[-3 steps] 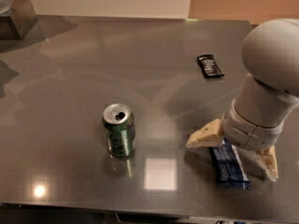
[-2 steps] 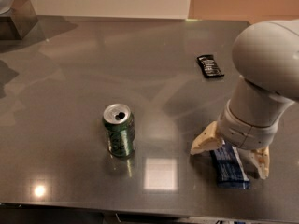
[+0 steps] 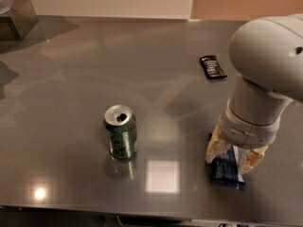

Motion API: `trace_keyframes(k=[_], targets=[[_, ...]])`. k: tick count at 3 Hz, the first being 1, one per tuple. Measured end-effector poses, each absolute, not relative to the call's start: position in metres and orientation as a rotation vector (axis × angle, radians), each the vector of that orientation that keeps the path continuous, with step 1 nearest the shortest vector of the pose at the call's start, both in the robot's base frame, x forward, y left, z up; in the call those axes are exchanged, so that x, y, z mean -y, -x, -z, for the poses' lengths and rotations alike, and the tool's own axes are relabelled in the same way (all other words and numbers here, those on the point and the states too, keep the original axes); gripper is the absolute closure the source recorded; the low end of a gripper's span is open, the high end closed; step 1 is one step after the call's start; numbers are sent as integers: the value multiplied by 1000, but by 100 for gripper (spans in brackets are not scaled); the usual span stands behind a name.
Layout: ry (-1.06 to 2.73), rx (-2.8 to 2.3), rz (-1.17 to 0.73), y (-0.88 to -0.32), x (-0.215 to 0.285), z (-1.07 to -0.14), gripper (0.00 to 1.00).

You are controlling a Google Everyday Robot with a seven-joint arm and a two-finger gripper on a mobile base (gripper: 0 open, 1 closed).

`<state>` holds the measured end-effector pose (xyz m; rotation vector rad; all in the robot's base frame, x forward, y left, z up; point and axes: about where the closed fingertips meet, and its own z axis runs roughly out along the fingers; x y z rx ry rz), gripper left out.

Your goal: Pick rxbar blueberry

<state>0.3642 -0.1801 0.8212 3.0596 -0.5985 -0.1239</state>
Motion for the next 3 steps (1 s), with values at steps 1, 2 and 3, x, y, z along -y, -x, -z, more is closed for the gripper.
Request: trace_keyframes(k=[1,2,3], targets=[[-3060,599,124,-364,180,-823,86],[-3062,749,182,-370,181,-833,100],[-3066,960,272,-375,174,-863,100]])
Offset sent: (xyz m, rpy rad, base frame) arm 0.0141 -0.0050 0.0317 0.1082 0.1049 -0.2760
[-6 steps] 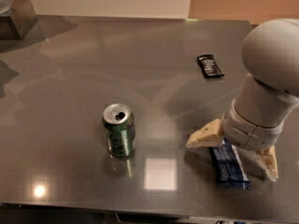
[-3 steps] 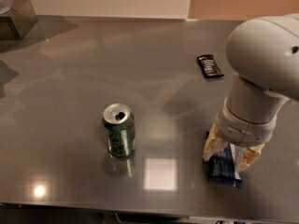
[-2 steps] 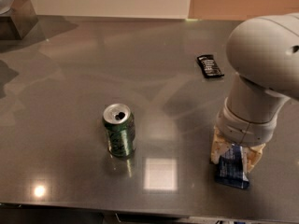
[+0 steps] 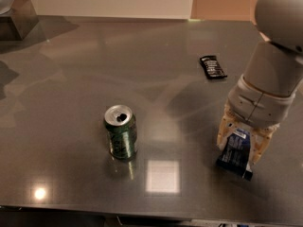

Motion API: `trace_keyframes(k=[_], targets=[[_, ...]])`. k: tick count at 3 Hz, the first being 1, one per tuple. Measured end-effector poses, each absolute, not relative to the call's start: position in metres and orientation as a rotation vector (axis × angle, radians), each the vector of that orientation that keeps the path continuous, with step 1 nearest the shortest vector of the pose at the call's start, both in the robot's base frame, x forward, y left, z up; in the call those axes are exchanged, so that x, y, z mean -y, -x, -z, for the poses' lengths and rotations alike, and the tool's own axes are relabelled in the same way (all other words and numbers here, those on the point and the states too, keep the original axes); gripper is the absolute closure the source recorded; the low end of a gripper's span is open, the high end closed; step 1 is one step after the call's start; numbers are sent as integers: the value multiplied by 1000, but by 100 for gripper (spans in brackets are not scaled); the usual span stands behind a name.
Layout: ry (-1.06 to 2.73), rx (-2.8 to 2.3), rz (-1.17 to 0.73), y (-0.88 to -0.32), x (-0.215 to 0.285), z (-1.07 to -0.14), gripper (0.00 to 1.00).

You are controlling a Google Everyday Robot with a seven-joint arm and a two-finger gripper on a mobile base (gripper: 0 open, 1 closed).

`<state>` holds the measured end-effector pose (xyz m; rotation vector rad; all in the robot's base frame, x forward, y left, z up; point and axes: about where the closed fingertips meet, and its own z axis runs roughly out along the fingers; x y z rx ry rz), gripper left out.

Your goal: Pick rxbar blueberry

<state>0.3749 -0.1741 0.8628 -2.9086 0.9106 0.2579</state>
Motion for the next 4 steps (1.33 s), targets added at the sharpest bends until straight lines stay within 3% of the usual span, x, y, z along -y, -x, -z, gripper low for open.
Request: trace_keyframes(k=[4], targets=[[2654,-1142,-151,-390,124,-968,100]])
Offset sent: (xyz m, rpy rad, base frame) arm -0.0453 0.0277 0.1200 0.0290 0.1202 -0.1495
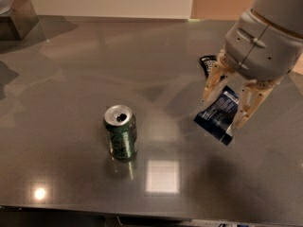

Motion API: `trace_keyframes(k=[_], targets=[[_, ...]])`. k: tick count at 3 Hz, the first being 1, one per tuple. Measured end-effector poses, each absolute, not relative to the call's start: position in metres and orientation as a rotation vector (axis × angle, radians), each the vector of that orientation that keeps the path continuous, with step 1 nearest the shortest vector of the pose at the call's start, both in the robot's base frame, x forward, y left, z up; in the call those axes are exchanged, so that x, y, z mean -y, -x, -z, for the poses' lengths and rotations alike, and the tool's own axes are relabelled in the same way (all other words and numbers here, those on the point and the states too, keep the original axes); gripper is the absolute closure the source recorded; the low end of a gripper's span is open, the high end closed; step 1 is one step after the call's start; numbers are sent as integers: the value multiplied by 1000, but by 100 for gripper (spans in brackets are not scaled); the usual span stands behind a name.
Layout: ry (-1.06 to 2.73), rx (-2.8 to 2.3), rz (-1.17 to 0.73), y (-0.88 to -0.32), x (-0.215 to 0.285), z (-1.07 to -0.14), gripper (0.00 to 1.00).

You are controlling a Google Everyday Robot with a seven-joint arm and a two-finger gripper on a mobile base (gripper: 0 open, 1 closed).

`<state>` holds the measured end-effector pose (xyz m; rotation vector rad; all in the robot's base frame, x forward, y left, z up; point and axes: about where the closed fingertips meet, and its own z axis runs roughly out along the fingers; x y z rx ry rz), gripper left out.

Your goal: Pick rxbar blueberry

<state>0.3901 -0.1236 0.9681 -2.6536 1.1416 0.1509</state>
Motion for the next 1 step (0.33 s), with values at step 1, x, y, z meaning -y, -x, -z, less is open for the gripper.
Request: trace_keyframes(k=[1], targets=[[2625,-1134,-108,-399,118,-970,100]])
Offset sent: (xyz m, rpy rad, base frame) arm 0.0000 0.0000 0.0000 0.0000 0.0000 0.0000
